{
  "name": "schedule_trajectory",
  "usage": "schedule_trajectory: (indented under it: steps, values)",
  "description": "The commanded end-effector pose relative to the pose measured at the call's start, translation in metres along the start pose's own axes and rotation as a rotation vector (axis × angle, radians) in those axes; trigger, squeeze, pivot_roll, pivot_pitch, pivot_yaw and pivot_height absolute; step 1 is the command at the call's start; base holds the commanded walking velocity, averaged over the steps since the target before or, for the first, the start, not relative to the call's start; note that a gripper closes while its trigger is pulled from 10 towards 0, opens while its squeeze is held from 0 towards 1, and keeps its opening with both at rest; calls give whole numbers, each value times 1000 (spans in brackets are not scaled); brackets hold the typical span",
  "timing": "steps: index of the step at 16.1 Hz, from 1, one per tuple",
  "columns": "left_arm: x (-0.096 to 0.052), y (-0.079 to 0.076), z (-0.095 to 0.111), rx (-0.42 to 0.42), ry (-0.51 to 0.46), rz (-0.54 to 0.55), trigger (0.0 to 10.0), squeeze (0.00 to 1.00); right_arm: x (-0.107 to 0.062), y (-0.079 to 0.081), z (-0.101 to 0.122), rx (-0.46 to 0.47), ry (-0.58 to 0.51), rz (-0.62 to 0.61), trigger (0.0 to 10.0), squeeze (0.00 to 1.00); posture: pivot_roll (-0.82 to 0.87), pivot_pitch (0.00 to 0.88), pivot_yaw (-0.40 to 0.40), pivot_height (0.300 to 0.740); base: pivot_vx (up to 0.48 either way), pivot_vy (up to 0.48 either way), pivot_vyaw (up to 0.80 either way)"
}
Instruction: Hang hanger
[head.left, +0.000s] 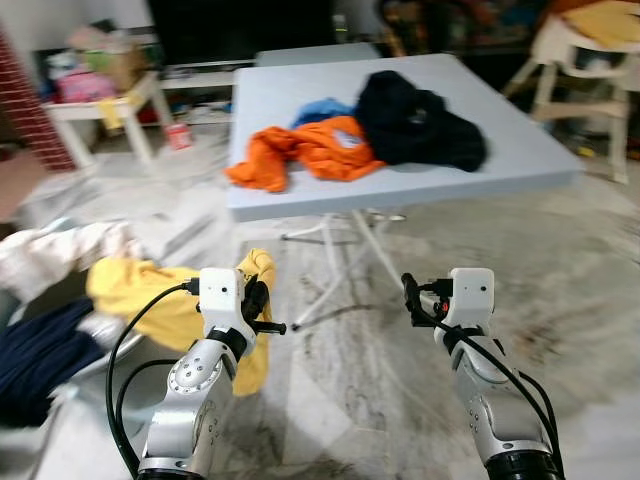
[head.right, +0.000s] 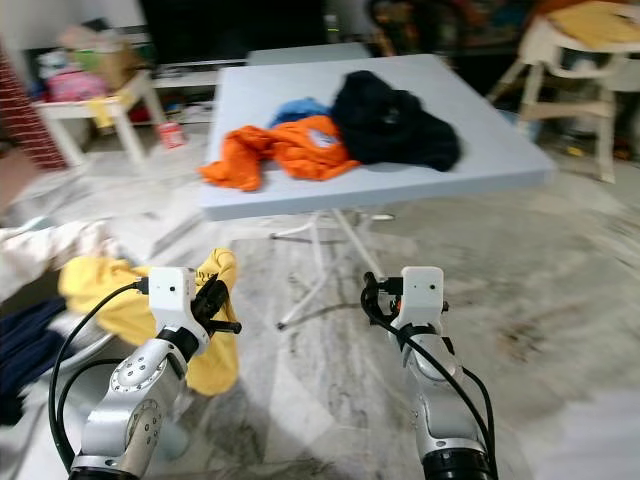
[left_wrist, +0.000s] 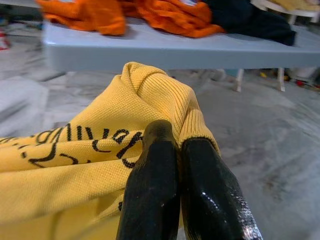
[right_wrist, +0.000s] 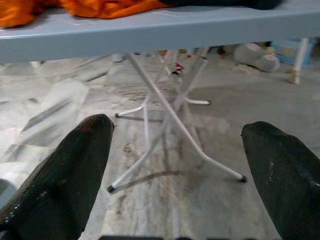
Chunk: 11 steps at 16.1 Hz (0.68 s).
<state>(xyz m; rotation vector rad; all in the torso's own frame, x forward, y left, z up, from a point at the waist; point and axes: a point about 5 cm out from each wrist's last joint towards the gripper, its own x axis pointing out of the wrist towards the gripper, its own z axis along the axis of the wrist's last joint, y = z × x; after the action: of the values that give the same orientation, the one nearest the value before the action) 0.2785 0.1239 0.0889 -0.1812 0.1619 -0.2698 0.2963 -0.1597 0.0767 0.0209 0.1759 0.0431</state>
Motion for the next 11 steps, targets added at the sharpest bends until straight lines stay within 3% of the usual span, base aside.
schedule_trajectory:
  steps: [1,11]
  values:
    - [-1,-1,6,2,-33,-22,10000,0,0,1,-1,1,1,-5,10000,0,-113,0,56,740,296,0,-800]
    - [0,-7,5,5,-32,-59,10000,0,0,0,-1,-4,-1,-8,10000,0,-115,0,59,740,398,0,-788]
